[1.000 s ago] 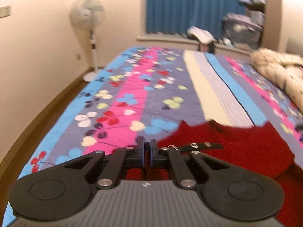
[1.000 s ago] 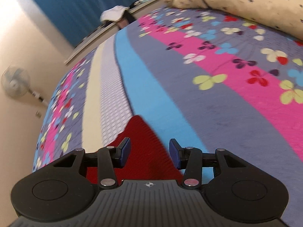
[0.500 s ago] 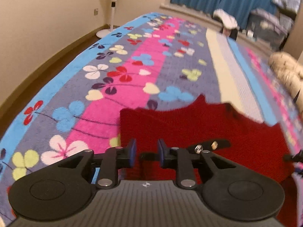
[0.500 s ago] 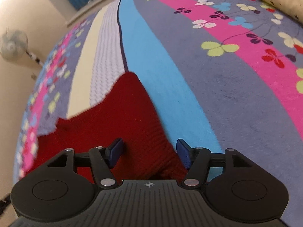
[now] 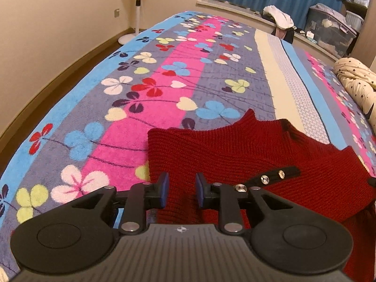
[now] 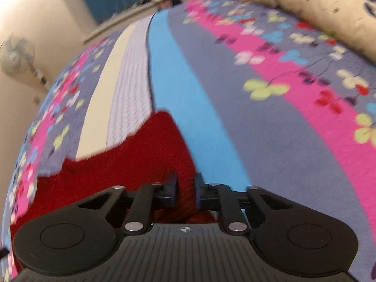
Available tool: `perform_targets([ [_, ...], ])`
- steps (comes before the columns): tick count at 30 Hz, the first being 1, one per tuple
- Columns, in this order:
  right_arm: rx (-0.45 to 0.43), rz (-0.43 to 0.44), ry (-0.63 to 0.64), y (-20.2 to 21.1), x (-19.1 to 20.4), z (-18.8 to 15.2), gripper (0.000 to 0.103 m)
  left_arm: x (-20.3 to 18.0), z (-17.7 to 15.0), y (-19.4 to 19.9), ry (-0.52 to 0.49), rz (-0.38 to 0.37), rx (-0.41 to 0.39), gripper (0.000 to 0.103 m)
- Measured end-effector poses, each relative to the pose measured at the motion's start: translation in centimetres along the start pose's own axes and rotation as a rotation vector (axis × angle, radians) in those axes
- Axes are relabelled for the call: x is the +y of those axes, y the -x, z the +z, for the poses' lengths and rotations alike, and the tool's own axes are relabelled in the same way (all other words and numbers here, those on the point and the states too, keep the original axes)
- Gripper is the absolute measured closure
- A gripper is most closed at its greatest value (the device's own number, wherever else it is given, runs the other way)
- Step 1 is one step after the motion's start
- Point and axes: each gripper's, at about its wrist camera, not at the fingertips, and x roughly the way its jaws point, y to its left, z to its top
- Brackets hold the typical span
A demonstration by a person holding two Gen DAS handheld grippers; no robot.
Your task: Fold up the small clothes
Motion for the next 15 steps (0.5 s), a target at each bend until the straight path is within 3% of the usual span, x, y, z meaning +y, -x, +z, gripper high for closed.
perform_targets([
  [3, 0.030, -0.009, 0.021, -0.7, -0.2, -0.3, 0.090, 0.4, 0.2, 0.0, 0.024, -0.004, 0.005, 0.074],
  [5, 0.069, -0.029, 0.049, -1.5, -0.2, -0.6, 0.087, 1.0, 0.3, -0.3, 0.055, -0.002, 0.019, 0.060],
  [7, 0.079, -0.016, 0.022, -1.6, -0.5, -0.4, 0.074, 1.8, 0.3, -0.8, 0.103, -0.002, 0.043, 0.047],
  [10, 0.106, 0.025, 0.000, -2.1, -0.7, -0.7, 0.048, 3.3, 0.2, -1.9, 0.176, -0.005, 0.083, 0.046],
  [15, 0.136, 0.058, 0.007, -3.3, -0.7, -1.6, 0.045, 4.9, -0.2, -3.6, 0.266, -0.067, 0.120, 0.046],
])
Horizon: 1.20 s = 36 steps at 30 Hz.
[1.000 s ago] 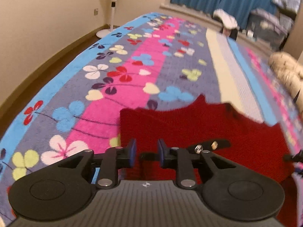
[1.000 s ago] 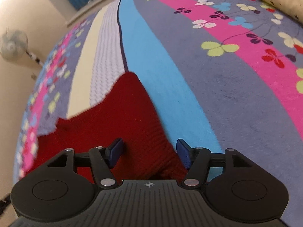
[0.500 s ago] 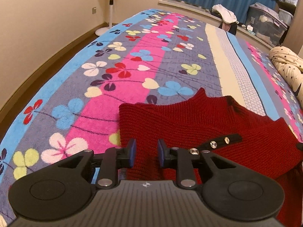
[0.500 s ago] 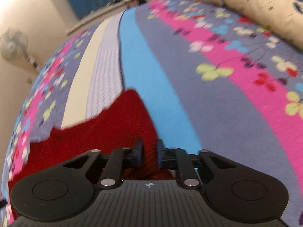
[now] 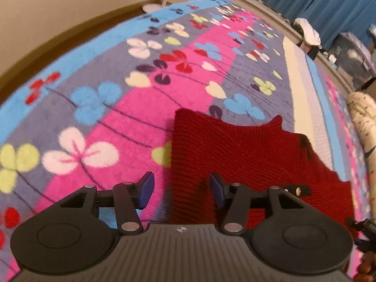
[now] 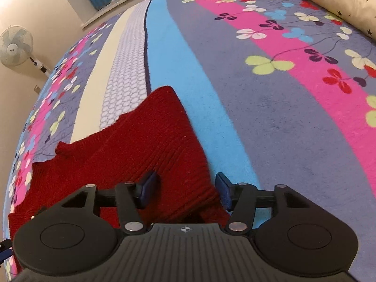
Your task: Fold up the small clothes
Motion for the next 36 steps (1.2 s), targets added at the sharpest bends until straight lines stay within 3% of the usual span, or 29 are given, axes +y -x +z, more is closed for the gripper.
perform_targets([
  [3, -0.006, 0.022, -0.001, -0.2, -0.2, 0.0, 0.044, -0.2, -0.2, -1.0, -0.019, -0.028, 0.010, 0.046],
  [6, -0.024, 0.044, 0.021, -0.2, 0.0, -0.1, 0.056, -0.6, -0.5, -2.0, -0.042, -0.019, -0.004, 0.047],
  [8, -0.053, 0.040, 0.058, 0.0, 0.5, -0.1, 0.066, -1.2, -0.7, -2.1, -0.077, -0.018, -0.027, 0.057],
  [9, -0.070, 0.035, 0.066, 0.2, 0.7, -0.2, 0.072, -1.6, -0.8, -2.1, -0.101, -0.026, -0.034, 0.073],
  [10, -0.085, 0.034, 0.059, 0.3, 0.7, -0.1, 0.075, -2.1, -0.8, -1.8, -0.135, -0.020, -0.061, 0.085],
  [11, -0.101, 0.033, 0.037, 0.5, 0.6, 0.0, 0.077, -2.6, -0.8, -1.6, -0.165, -0.011, -0.085, 0.086],
  [14, -0.173, 0.008, 0.022, 1.7, 1.2, 0.0, 0.083, -3.6, -0.3, 0.2, -0.213, 0.014, -0.202, 0.088],
  [19, -0.395, -0.012, 0.056, 6.1, 3.2, 0.2, 0.089, -5.2, 0.4, 3.8, -0.323, -0.011, -0.436, 0.087],
  [20, -0.423, -0.012, 0.051, 6.4, 3.2, 0.1, 0.089, -5.5, 0.3, 3.9, -0.346, 0.004, -0.452, 0.087],
  [22, -0.409, -0.036, 0.075, 5.6, 3.0, -0.1, 0.088, -5.2, 0.4, 2.7, -0.339, 0.032, -0.405, 0.079],
  [24, -0.250, -0.075, 0.119, 2.8, 2.5, 0.0, 0.086, -4.2, 0.9, 1.0, -0.280, 0.073, -0.279, 0.074],
  [25, -0.170, -0.106, 0.104, 1.3, 1.8, -0.2, 0.085, -3.5, 1.1, 1.0, -0.238, 0.099, -0.260, 0.075],
  [26, -0.159, -0.113, 0.055, 0.8, 0.9, -0.3, 0.081, -3.1, 1.3, 1.5, -0.204, 0.110, -0.268, 0.075],
  [27, -0.172, -0.105, 0.014, 1.1, 0.3, -0.2, 0.069, -2.9, 1.5, 2.3, -0.177, 0.101, -0.282, 0.074],
  [29, -0.202, -0.091, -0.031, 2.1, 0.0, 0.4, 0.067, -3.0, 1.5, 4.1, -0.155, 0.029, -0.309, 0.074],
  [31, -0.264, -0.078, -0.006, 3.1, 0.3, 0.6, 0.066, -3.8, 0.7, 4.7, -0.187, -0.066, -0.285, 0.070],
  [33, -0.223, -0.043, 0.042, 2.6, 0.4, 0.4, 0.066, -4.8, -0.7, 3.8, -0.250, -0.159, -0.184, 0.067],
  [34, -0.145, -0.017, 0.069, 1.6, 0.3, 0.3, 0.065, -5.1, -1.7, 2.7, -0.284, -0.172, -0.119, 0.067],
  [35, -0.102, -0.047, 0.099, 0.9, 0.0, -0.1, 0.065, -5.3, -2.8, 1.6, -0.320, -0.150, -0.053, 0.066],
  [36, -0.102, -0.075, 0.108, 0.9, -0.1, -0.3, 0.051, -5.5, -4.1, 0.0, -0.378, -0.093, 0.023, 0.063],
])
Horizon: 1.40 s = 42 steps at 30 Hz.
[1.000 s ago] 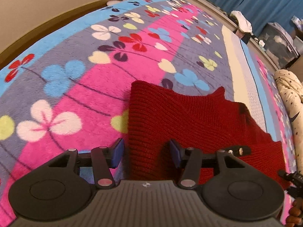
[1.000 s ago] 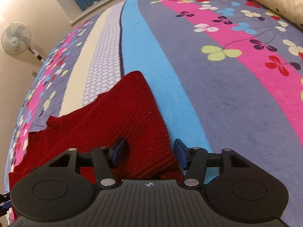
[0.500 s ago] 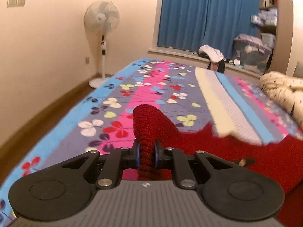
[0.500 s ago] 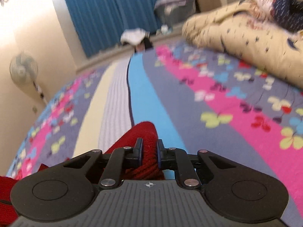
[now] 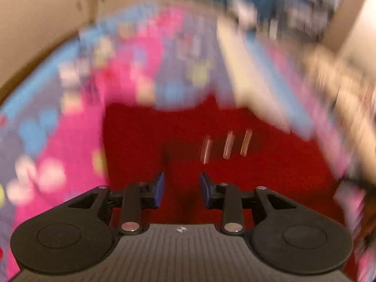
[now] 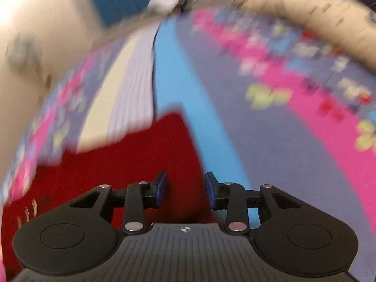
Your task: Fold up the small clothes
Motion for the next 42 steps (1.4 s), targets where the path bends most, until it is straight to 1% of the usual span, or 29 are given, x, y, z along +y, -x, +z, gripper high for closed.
perform_targets([
  [1, -0.015, -0.010, -0.027, 0.6, -0.6, -0.1, 0.046, -0.3, -0.9, 0.0, -0.040, 0.012, -0.033, 0.063],
  [2, -0.027, 0.007, -0.082, 1.6, -1.3, 0.1, 0.047, -0.8, -1.1, 0.8, -0.057, 0.039, -0.064, 0.063],
  [3, -0.048, 0.019, -0.119, 3.0, -1.8, 0.2, 0.049, -1.2, -0.9, 1.9, -0.053, 0.075, -0.068, 0.064],
  [4, -0.084, 0.023, -0.125, 4.8, -2.2, 0.0, 0.049, -1.3, -0.9, 3.6, -0.037, 0.084, -0.107, 0.065],
  [5, -0.121, 0.022, -0.106, 6.6, -2.6, -0.2, 0.049, -1.3, -1.1, 5.5, -0.023, 0.061, -0.163, 0.064],
  [6, -0.149, 0.023, -0.083, 8.3, -2.8, -0.7, 0.049, -1.2, -1.4, 7.3, -0.010, 0.043, -0.196, 0.064],
  [9, -0.215, 0.047, -0.033, 13.7, -4.7, -2.4, 0.049, -0.6, -3.6, 12.0, 0.008, 0.032, -0.227, 0.062],
  [12, -0.219, 0.074, -0.001, 18.0, -6.8, -5.7, 0.049, 0.2, -7.1, 15.6, 0.003, 0.031, -0.215, 0.062],
  [13, -0.198, 0.076, 0.010, 18.9, -7.3, -6.8, 0.049, 0.5, -8.5, 16.6, 0.000, 0.030, -0.204, 0.062],
  [14, -0.156, 0.078, 0.031, 19.8, -7.9, -7.8, 0.049, 0.8, -9.9, 17.6, -0.002, 0.029, -0.191, 0.062],
  [15, -0.145, 0.084, 0.050, 20.6, -8.2, -8.7, 0.049, 1.0, -11.4, 18.7, -0.002, 0.025, -0.183, 0.062],
  [17, -0.156, 0.086, 0.083, 22.7, -9.0, -10.2, 0.049, 1.9, -14.5, 20.5, 0.002, 0.012, -0.174, 0.062],
  [18, -0.158, 0.096, 0.096, 23.5, -9.6, -10.8, 0.052, 2.5, -16.0, 21.2, 0.002, 0.007, -0.167, 0.062],
  [19, -0.154, 0.108, 0.113, 24.2, -10.2, -11.3, 0.060, 2.8, -17.6, 21.8, -0.002, 0.005, -0.154, 0.062],
  [21, -0.138, 0.101, 0.150, 25.2, -11.8, -12.6, 0.070, 3.4, -20.6, 22.3, -0.004, 0.003, -0.116, 0.062],
  [23, -0.115, 0.076, 0.168, 25.8, -13.7, -13.8, 0.071, 3.8, -23.2, 22.4, 0.012, -0.012, -0.074, 0.062],
  [25, -0.074, 0.073, 0.144, 25.8, -15.9, -14.8, 0.071, 4.3, -25.0, 22.0, 0.044, -0.030, -0.033, 0.062],
  [27, -0.016, 0.108, 0.103, 25.4, -17.5, -15.5, 0.069, 4.6, -26.3, 21.6, 0.078, -0.051, 0.002, 0.062],
  [29, 0.047, 0.142, 0.078, 24.5, -18.7, -16.1, 0.069, 4.6, -26.7, 20.9, 0.093, -0.079, 0.041, 0.062],
  [30, 0.082, 0.154, 0.070, 23.9, -19.0, -16.4, 0.067, 4.5, -26.6, 20.5, 0.098, -0.087, 0.058, 0.060],
  [33, 0.152, 0.182, 0.101, 22.7, -18.6, -17.2, 0.063, 4.4, -26.9, 19.4, 0.104, -0.057, 0.102, 0.059],
  [35, 0.183, 0.209, 0.146, 22.1, -17.5, -17.7, 0.059, 4.4, -26.9, 18.7, 0.120, -0.066, 0.133, 0.059],
  [36, 0.204, 0.206, 0.176, 21.6, -16.8, -18.0, 0.054, 4.4, -26.9, 18.4, 0.127, -0.082, 0.148, 0.059],
  [37, 0.226, 0.187, 0.208, 21.0, -16.4, -18.2, 0.054, 4.3, -27.0, 18.1, 0.124, -0.097, 0.161, 0.059],
  [38, 0.250, 0.161, 0.248, 20.3, -15.7, -18.6, 0.054, 4.0, -27.2, 17.9, 0.109, -0.096, 0.165, 0.059],
  [39, 0.264, 0.148, 0.280, 20.0, -15.2, -18.9, 0.053, 3.7, -27.4, 17.8, 0.076, -0.083, 0.166, 0.061],
  [40, 0.265, 0.135, 0.315, 19.8, -14.6, -19.1, 0.054, 3.3, -27.5, 17.7, 0.043, -0.068, 0.161, 0.068],
  [41, 0.259, 0.125, 0.343, 19.9, -14.2, -19.3, 0.057, 3.0, -27.7, 17.7, 0.014, -0.063, 0.155, 0.075],
  [42, 0.254, 0.131, 0.352, 20.0, -14.0, -19.3, 0.068, 3.0, -27.6, 17.8, 0.003, -0.079, 0.152, 0.088],
])
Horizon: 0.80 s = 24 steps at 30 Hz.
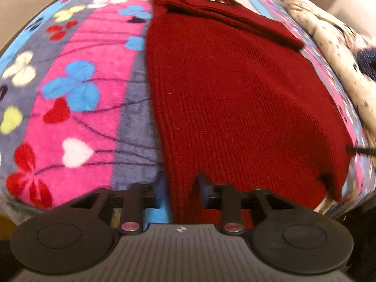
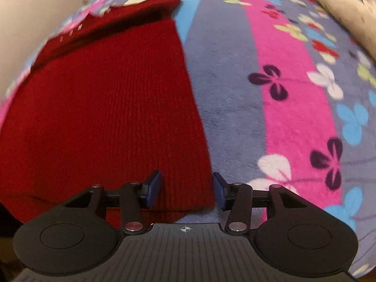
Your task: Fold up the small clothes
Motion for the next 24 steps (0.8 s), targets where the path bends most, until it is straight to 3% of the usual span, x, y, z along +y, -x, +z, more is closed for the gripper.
perform_targets([
  [1, -0.012, 0.002, 0.001, 0.3, 0.1, 0.0, 0.087, 0.1, 0.0, 0.3, 0.001, -0.006, -0.007, 0.091],
  [2, -0.029, 0.013, -0.002, 0.7, 0.1, 0.1, 0.093, 0.3, 0.1, 0.6, 0.001, -0.010, -0.017, 0.092],
  [5, -0.140, 0.065, -0.071, 3.9, -1.1, 0.2, 0.096, 0.7, 0.2, 3.5, 0.005, -0.043, -0.088, 0.094],
  [7, -0.289, 0.139, -0.193, 8.0, -2.9, -0.3, 0.097, 1.0, 0.0, 7.2, -0.016, -0.093, -0.190, 0.094],
  [10, -0.397, 0.187, -0.215, 12.0, -3.3, -2.5, 0.098, 2.0, -0.8, 10.6, -0.041, -0.066, -0.243, 0.096],
  [12, -0.358, 0.146, -0.169, 12.0, -2.2, -3.1, 0.098, 3.2, -1.0, 9.9, -0.004, -0.040, -0.197, 0.096],
  [16, -0.189, 0.044, -0.152, 7.6, -1.9, -2.7, 0.097, 4.9, -0.5, 6.0, 0.080, -0.025, -0.073, 0.094],
  [18, -0.100, 0.000, -0.178, 4.9, -2.1, -2.7, 0.094, 5.0, -0.4, 4.8, 0.084, 0.037, -0.049, 0.093],
  [20, -0.044, -0.054, -0.144, 3.5, -1.4, -2.8, 0.088, 5.7, -0.2, 4.6, 0.115, 0.047, -0.054, 0.088],
  [22, -0.042, -0.077, -0.125, 3.4, -0.8, -3.2, 0.069, 6.4, -0.2, 4.6, 0.154, 0.018, -0.061, 0.075],
  [24, -0.043, -0.082, -0.132, 3.3, -1.0, -3.2, 0.062, 6.6, 0.0, 4.5, 0.182, 0.008, -0.060, 0.073],
])
